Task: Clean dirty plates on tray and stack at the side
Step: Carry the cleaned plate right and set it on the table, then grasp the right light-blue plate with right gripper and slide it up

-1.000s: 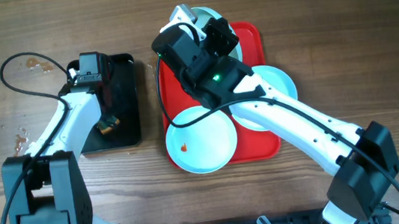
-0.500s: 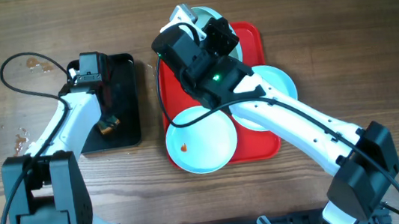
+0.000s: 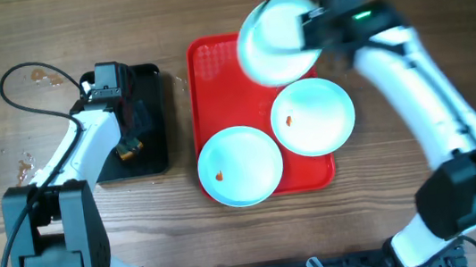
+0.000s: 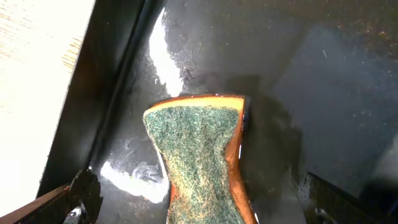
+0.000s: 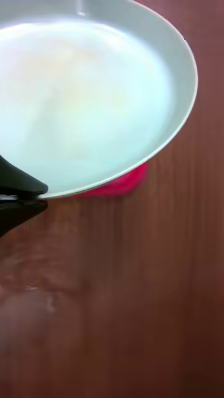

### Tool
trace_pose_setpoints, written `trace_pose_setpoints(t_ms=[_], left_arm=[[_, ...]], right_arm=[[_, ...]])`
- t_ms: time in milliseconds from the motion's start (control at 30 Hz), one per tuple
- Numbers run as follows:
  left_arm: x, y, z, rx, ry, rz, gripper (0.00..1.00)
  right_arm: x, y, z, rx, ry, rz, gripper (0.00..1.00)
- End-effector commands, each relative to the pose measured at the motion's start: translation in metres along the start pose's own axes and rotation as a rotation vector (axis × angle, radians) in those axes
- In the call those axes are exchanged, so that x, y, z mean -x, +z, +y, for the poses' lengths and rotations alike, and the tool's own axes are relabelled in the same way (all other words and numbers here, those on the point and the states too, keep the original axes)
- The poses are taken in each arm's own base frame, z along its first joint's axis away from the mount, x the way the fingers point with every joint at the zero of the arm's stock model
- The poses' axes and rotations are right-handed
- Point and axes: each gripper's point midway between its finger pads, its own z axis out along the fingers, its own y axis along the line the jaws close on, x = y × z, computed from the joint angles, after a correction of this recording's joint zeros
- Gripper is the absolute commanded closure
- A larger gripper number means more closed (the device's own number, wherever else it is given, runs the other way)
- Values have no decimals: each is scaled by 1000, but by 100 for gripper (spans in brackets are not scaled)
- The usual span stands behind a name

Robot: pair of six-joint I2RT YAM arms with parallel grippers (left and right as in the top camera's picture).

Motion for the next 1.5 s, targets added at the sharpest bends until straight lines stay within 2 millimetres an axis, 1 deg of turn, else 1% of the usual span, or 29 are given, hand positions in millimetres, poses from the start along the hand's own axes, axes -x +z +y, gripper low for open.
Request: trace_pose_setpoints(t_ms=[0, 67, 100, 133, 167, 200, 233, 267, 333, 400, 567, 633, 667, 700, 733, 767, 833, 867, 900, 967, 1000, 1033, 1067, 1100, 1200, 1233, 1300, 1400, 1467], left_arm=[[-1, 3, 3, 20, 13, 2, 0], [-1, 3, 3, 20, 13, 2, 0], [-1, 3, 3, 20, 13, 2, 0], [-1, 3, 3, 20, 13, 2, 0], [-1, 3, 3, 20, 13, 2, 0], [-1, 3, 3, 20, 13, 2, 0], [-1, 3, 3, 20, 13, 2, 0], [-1, 3, 3, 20, 13, 2, 0], [-1, 3, 3, 20, 13, 2, 0], [-1, 3, 3, 20, 13, 2, 0], [-1, 3, 3, 20, 13, 2, 0], [-1, 3, 3, 20, 13, 2, 0], [-1, 3, 3, 20, 13, 2, 0], [-1, 3, 3, 20, 13, 2, 0], [-1, 3, 3, 20, 13, 2, 0], [-1, 3, 3, 20, 13, 2, 0], [-1, 3, 3, 20, 13, 2, 0], [-1, 3, 3, 20, 13, 2, 0], [-1, 3, 3, 20, 13, 2, 0], [-1, 3, 3, 20, 13, 2, 0], [-1, 3, 3, 20, 13, 2, 0], [-1, 3, 3, 20, 13, 2, 0], [-1, 3, 3, 20, 13, 2, 0], [-1, 3, 3, 20, 13, 2, 0], [-1, 3, 3, 20, 13, 2, 0], [-1, 3, 3, 20, 13, 2, 0], [-1, 3, 3, 20, 13, 2, 0], [-1, 3, 3, 19, 12, 1, 0], [12, 3, -2, -2, -7, -49, 0]], right_arm=[[15, -20, -53, 186, 320, 18, 96], [4, -17, -111, 106, 436, 41, 96], [-4, -17, -136, 58, 481, 55, 96], [-18, -16, -173, -32, 543, 73, 96], [-31, -15, -199, -93, 589, 90, 95], [-43, -14, -216, -129, 623, 111, 96], [-60, -11, -231, -160, 658, 145, 96], [-76, -8, -241, -182, 687, 178, 95], [-106, -1, -255, -234, 725, 234, 96], [-135, 12, -262, -255, 768, 271, 96], [-163, 32, -256, -249, 777, 303, 95], [-170, 37, -254, -251, 789, 306, 85], [-169, 37, -254, -248, 793, 302, 84], [-165, 37, -252, -225, 788, 290, 80], [-158, 38, -247, -182, 768, 277, 72], [-149, 37, -237, -108, 739, 261, 64], [-127, 30, -212, 70, 670, 214, 55], [-118, 26, -201, 141, 638, 190, 49], [-106, 18, -183, 226, 589, 160, 45], [-96, 5, -159, 279, 524, 140, 44], [-94, 0, -148, 291, 498, 143, 44], [-94, -6, -131, 311, 463, 156, 44], [-97, -9, -115, 320, 434, 182, 44], [-105, -8, -106, 297, 417, 225, 44], [-137, -3, -79, 212, 345, 360, 47], [-153, 0, -79, 110, 333, 409, 48], [-170, 5, -85, -18, 323, 440, 51], [-187, 10, -78, -19, 300, 477, 60], [-198, 14, -73, 5, 306, 498, 63]])
